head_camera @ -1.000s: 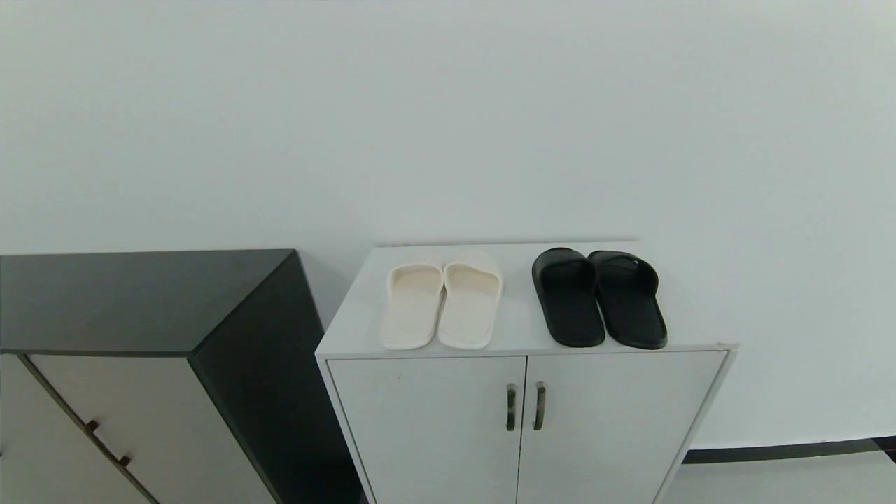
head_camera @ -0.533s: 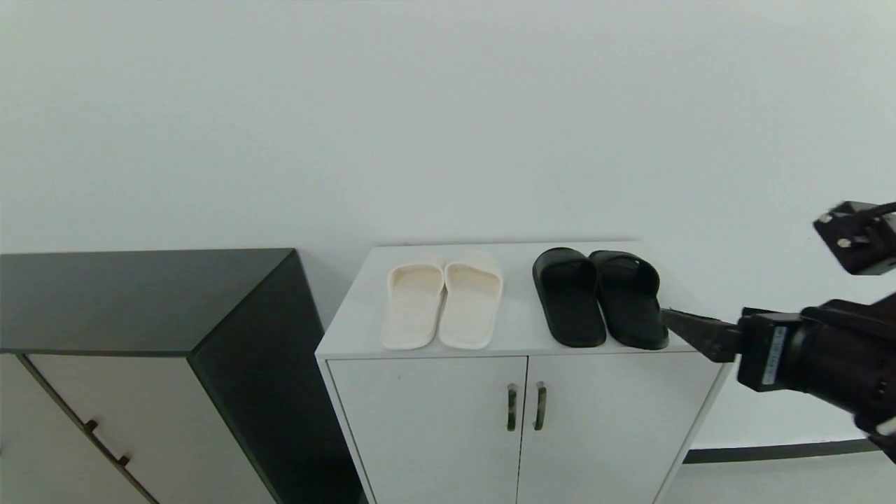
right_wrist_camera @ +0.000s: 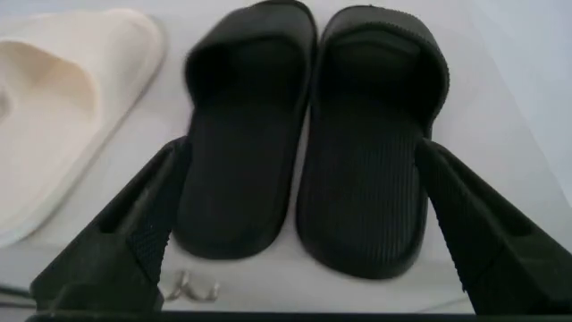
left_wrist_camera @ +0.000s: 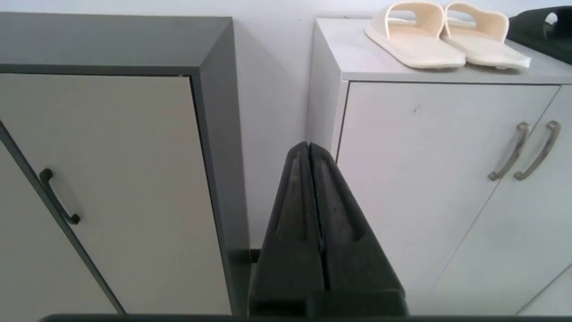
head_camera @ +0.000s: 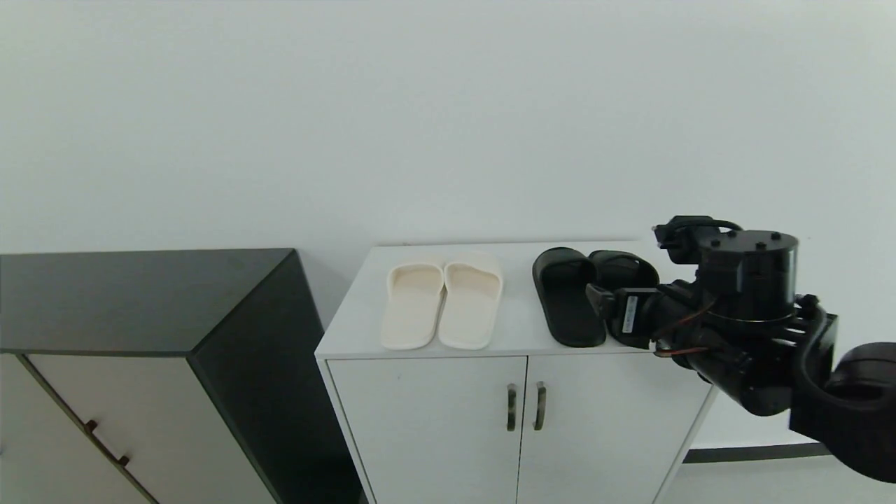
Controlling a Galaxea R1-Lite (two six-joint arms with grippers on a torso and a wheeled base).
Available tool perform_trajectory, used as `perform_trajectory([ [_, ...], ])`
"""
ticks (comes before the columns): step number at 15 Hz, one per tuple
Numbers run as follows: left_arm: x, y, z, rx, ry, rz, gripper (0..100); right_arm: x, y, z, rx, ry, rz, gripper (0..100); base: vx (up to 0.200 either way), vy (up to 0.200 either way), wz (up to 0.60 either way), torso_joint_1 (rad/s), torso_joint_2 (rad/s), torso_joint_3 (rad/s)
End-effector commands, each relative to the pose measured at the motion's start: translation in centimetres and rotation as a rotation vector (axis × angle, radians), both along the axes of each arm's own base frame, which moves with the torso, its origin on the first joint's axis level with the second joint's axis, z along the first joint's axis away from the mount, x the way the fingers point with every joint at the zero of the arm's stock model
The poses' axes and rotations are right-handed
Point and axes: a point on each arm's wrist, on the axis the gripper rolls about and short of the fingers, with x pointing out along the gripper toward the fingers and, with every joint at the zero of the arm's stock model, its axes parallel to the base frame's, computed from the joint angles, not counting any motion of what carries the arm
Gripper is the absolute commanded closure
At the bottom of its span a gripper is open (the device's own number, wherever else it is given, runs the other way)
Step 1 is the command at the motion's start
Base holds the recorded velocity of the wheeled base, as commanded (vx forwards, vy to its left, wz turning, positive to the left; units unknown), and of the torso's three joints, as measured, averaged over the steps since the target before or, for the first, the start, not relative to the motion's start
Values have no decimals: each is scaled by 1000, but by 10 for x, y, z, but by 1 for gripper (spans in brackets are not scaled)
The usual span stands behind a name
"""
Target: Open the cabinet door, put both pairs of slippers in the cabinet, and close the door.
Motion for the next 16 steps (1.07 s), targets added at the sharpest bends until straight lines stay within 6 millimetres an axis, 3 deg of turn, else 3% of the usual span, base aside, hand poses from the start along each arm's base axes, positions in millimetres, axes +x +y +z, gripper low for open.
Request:
perform_trajectory([
  [1,0,0,0,0,0,1,100,34,-2,-30,-43,47,-57,0,0,0,0,0,0,0],
  [10,0,0,0,-2,0,1,100,80,14,-43,-36,32,-39,0,0,0,0,0,0,0],
  [16,0,0,0,-2,0,1,100,125,12,-48,-54,-12,-88,0,0,0,0,0,0,0],
])
